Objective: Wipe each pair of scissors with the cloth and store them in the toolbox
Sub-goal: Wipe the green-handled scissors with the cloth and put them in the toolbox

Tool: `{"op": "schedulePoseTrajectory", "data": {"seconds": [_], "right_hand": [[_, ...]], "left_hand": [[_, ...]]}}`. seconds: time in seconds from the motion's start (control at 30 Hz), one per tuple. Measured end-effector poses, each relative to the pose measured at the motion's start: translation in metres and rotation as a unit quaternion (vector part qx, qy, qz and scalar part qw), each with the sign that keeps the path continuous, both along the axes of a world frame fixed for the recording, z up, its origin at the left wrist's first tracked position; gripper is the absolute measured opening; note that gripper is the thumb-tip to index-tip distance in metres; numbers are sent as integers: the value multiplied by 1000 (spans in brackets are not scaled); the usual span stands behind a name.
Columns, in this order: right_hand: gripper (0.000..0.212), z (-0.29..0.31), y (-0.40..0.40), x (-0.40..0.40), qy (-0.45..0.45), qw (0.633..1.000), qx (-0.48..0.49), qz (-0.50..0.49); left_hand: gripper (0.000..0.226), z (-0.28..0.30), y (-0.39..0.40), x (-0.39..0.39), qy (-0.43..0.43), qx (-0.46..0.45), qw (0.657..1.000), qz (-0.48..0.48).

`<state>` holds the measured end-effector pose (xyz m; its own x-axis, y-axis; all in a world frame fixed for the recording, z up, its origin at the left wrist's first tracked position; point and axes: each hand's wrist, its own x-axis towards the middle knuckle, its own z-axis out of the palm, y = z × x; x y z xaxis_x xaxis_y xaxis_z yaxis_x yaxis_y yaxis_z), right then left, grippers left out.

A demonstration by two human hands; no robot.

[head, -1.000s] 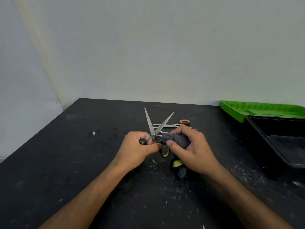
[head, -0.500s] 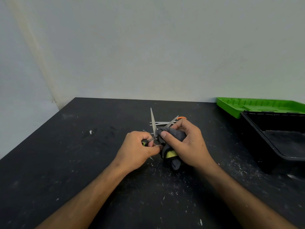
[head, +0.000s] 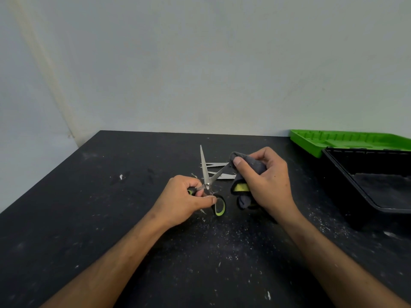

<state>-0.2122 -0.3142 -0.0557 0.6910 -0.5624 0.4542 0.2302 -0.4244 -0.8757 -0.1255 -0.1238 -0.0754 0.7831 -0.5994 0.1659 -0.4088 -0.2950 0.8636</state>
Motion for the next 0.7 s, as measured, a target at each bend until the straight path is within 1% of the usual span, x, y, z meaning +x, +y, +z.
{"op": "schedulePoseTrajectory", "data": {"seconds": [0.13, 0.2, 0.23, 0.3, 0.33, 0.4, 0.47, 0.5, 0.57, 0.7], "right_hand": [[23, 6, -11, -1, -19, 999, 2, -45], [21, 6, -14, -5, -33, 999, -16, -32], [22, 5, -13, -7, -39, 998, -42, -23], [23, 1, -3, -9, -51, 989, -137, 1], [21, -2, 3, -9, -52, 979, -198, 25], [18, -9, 13, -9, -42, 945, -317, 67], [18, -13, 16, -8, -20, 920, -384, 81], [18, -13, 16, -7, -10, 913, -399, 83], [18, -14, 14, -4, -2, 906, -415, 85], [18, -17, 13, -1, -1, 909, -412, 61]], "left_hand": [[49, 1, 0, 2, 40, 14, 999, 5], [46, 1, 0, 2, 60, 6, 998, 11], [45, 0, -1, 2, 71, 1, 997, 14], [44, -1, -2, 3, 89, -11, 996, 18], [43, -2, -2, 3, 97, -17, 995, 16], [40, -2, -2, 2, 112, -26, 993, 9], [33, -2, -2, 2, 121, -27, 992, 4], [32, -2, -2, 2, 123, -24, 992, 6], [39, -2, -2, 2, 119, -14, 993, 11], [41, -1, -3, -1, 84, 7, 996, 4]]}}
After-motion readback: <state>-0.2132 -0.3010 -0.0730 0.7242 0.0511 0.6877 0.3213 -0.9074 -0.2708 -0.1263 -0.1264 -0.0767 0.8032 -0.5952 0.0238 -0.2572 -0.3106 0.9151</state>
